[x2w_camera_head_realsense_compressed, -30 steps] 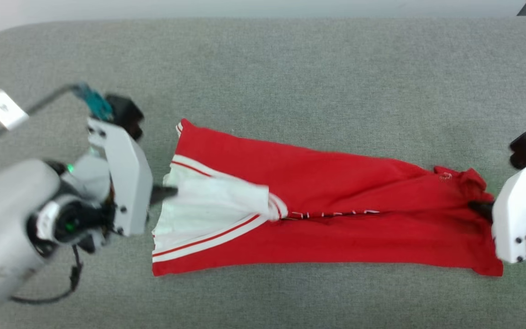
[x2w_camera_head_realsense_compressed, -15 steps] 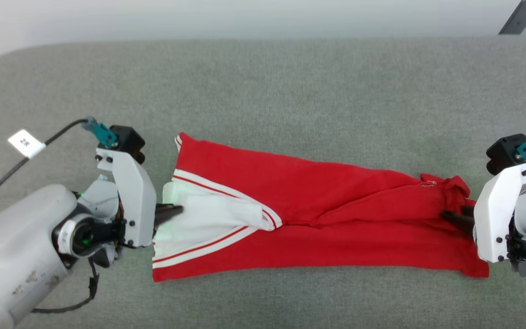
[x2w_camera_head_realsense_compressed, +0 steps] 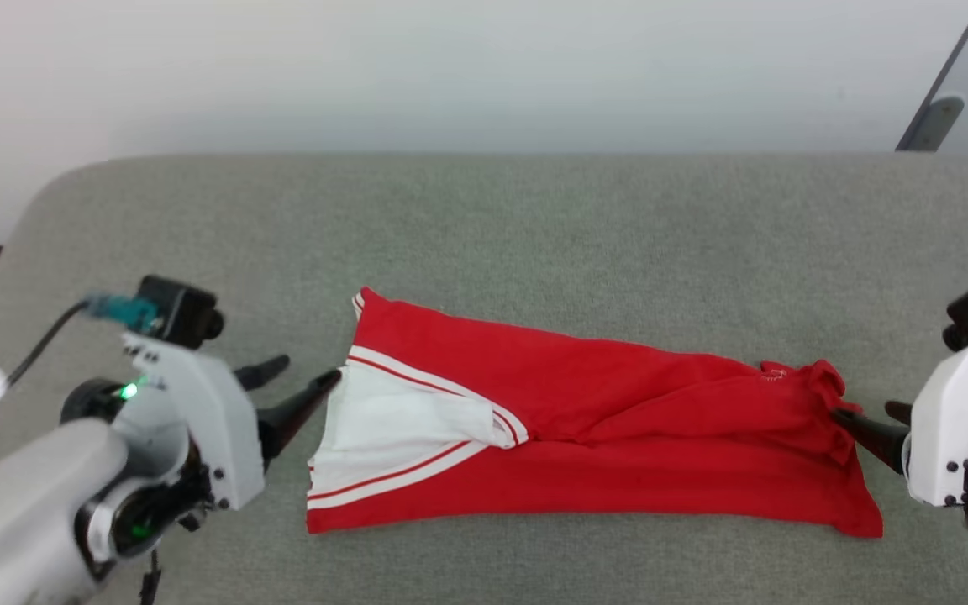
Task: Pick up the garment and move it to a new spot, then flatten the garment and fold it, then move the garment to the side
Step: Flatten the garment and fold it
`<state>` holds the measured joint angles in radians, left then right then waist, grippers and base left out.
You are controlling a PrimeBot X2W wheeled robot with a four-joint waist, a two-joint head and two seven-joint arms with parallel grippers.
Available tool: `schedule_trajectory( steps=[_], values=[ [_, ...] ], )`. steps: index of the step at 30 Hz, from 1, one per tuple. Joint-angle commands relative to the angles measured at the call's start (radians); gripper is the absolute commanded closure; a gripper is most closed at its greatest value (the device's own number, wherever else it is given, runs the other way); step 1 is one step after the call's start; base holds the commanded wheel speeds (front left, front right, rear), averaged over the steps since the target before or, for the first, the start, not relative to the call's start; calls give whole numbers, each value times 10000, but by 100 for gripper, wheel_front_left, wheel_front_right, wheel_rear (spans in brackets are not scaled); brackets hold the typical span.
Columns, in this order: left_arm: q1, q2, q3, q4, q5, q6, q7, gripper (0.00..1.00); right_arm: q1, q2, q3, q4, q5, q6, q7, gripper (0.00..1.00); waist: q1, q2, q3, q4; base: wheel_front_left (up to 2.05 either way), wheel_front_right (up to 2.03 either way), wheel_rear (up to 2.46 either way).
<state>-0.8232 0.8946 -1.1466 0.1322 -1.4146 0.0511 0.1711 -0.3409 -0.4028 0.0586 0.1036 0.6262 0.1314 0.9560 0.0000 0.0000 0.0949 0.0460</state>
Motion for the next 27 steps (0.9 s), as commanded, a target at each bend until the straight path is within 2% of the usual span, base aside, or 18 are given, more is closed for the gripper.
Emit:
schedule_trajectory(
  steps=[1,9,13,15,18,22,27],
  values=[
    [257,80,74,-95,202,66,-398,0,123,42,-112,62,-43,-17,-72,0,0,0,-216,101,0,0,0],
    [1713,560,640,-657,1153,678,-3905,0,354,198,-661,746,-658,-17,-538,0,0,0,-458,390,0,0,0],
    [2554,717,1448,-894,1680,1229,-4340,0,489,230,-842,1129,-983,-17,-708,0,0,0,-539,589,0,0,0],
    [3101,529,2451,-1081,2173,1540,-4358,0,524,275,-996,1349,-1083,-17,-745,0,0,0,-564,716,0,0,0],
    [4300,130,4035,-1350,3127,1758,-4338,0,609,302,-1176,1698,-1172,-17,-779,0,0,0,-578,899,0,0,0],
    [5983,-613,6339,-1613,4426,1570,-4345,0,629,399,-1342,2242,-1262,-17,-836,0,0,0,-566,1100,0,0,0],
    [7731,-1872,8798,-1759,5866,797,-4343,0,415,528,-1269,2971,-1348,-17,-953,0,0,0,-526,1267,0,0,0]
  ],
)
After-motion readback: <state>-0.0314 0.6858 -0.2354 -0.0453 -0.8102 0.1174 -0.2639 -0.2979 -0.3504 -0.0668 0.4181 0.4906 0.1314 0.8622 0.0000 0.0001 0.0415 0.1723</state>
